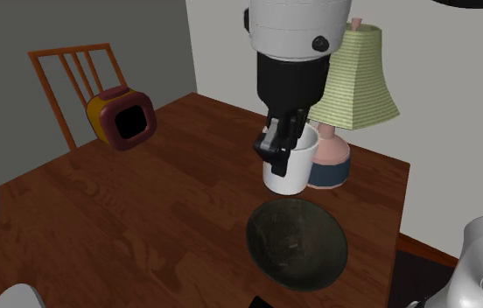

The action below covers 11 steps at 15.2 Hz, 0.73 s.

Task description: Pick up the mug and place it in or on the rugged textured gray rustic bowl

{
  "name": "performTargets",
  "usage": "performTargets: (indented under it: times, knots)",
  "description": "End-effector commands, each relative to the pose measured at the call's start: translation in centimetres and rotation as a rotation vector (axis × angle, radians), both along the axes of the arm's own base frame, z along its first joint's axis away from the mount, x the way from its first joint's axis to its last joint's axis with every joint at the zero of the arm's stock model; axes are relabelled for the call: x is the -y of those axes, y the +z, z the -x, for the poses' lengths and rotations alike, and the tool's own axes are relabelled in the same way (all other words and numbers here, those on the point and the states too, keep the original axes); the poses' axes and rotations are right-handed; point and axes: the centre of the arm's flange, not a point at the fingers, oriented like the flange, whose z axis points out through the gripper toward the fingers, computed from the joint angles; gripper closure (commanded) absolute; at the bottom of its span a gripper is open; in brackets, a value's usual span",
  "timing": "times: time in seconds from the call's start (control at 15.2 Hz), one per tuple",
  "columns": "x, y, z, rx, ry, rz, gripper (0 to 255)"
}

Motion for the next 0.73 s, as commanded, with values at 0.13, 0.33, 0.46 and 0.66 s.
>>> performTargets:
  times: [0.13,0.33,0.46,0.66]
  knots:
    - [-2.6,0.4,4.6,0.000,-0.001,0.001,255]
    - [-2.6,-1.2,4.6,0.000,-0.001,0.001,255]
    - [-2.6,-2.2,4.6,0.000,-0.001,0.001,255]
    - [-2.6,-3.8,4.6,0.000,-0.001,0.001,255]
